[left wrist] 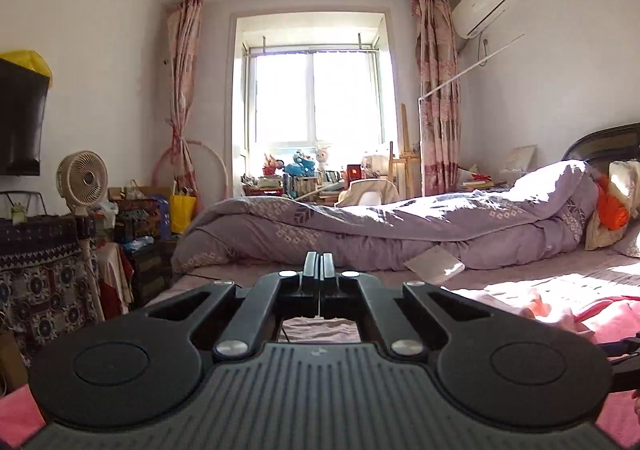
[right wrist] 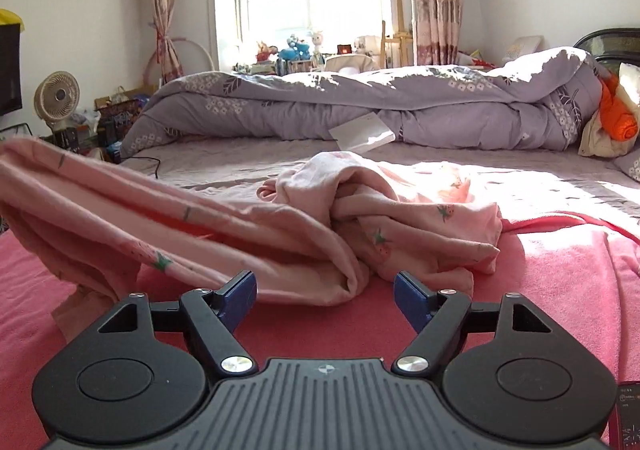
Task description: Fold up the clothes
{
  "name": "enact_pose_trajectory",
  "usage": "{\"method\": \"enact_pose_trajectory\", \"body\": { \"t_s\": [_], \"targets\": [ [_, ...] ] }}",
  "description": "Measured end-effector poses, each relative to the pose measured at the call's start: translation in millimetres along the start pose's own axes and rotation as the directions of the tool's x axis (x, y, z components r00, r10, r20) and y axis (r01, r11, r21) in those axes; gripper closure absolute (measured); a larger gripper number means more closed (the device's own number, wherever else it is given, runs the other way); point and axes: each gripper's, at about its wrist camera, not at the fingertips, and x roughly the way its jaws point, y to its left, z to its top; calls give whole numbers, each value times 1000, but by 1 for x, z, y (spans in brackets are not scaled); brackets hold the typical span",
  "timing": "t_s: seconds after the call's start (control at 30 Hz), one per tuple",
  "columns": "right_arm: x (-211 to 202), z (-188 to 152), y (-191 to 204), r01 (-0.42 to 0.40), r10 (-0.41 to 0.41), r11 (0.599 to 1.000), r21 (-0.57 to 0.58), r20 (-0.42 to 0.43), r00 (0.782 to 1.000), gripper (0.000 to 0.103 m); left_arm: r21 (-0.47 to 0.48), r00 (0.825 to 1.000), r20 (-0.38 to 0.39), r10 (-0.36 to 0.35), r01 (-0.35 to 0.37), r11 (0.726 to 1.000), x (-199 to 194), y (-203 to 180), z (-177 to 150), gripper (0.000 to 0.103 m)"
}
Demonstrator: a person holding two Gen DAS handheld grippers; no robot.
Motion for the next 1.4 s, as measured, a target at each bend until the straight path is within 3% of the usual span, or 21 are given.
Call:
{"method": "enact_pose_trajectory", "body": {
  "t_s": [0.2,0.27,0.3,0.33,0.37,0.4,0.47,0.57,0.7,0.73,0.8,0.83,0.9,0.97,1.03,1.1,1.13,1.17,1.23,1.3,1.4],
  "targets": [
    [77,0,29,116,-136,981,-156,-121,983,34,15,982,-188,-27,30,999,1,30,-26,103],
    [103,-2,36,146,-179,969,-199,-159,971,60,6,968,-248,-43,45,999,0,33,-45,102],
    [116,-3,40,159,-197,964,-211,-172,965,66,-2,958,-280,-55,56,998,-1,35,-55,100],
    [121,-2,42,182,-218,961,-206,-168,961,87,-9,950,-305,-63,63,998,-1,36,-63,98],
    [119,5,40,205,-229,966,-160,-147,962,98,-15,942,-328,-69,68,998,0,38,-70,96],
    [113,14,38,222,-232,970,-95,-122,965,98,-20,935,-347,-74,71,997,0,40,-76,92],
    [86,41,27,202,-201,979,21,-20,979,99,-34,923,-377,-81,73,997,2,42,-85,66],
    [28,83,11,128,-145,986,108,167,975,101,-79,912,-396,-105,80,994,9,40,-93,60],
    [-76,123,2,82,-108,994,77,450,886,101,-105,902,-394,-174,144,984,12,18,-97,33],
    [-96,129,0,67,-78,997,41,473,878,101,-86,898,-395,-193,173,981,12,8,-98,27],
    [-119,129,-3,9,25,997,-75,436,900,99,18,899,-393,-194,218,976,15,-18,-102,19],
    [-124,124,-4,-12,59,993,-119,406,912,97,103,917,-371,-144,195,975,18,-33,-103,12],
    [-118,102,-5,-26,84,982,-190,307,948,94,255,953,-303,-9,90,963,29,-58,-109,6],
    [-100,66,-5,-49,91,975,-217,189,978,81,375,964,-236,125,-28,927,49,-76,-122,0],
    [-84,25,-5,-69,86,977,-202,77,993,67,474,944,-246,220,-80,877,73,-90,-137,0],
    [-73,-17,-5,-96,94,984,-152,-18,995,66,514,919,-309,245,-55,856,93,-97,-147,4],
    [-70,-31,-5,-115,109,986,-119,-54,993,65,497,917,-327,229,-39,867,96,-97,-145,19],
    [-66,-43,-5,-137,131,987,-81,-82,988,61,454,917,-345,198,-21,891,96,-95,-139,50],
    [-62,-56,-4,-168,164,985,-29,-105,981,51,336,911,-388,138,1,942,99,-88,-126,82],
    [-64,-59,-4,-177,175,984,-9,-103,979,47,252,906,-406,121,-17,968,103,-79,-107,90],
    [-67,-61,-4,-185,185,983,11,-92,978,41,130,936,-343,82,-39,991,96,-62,-56,93]
  ]
}}
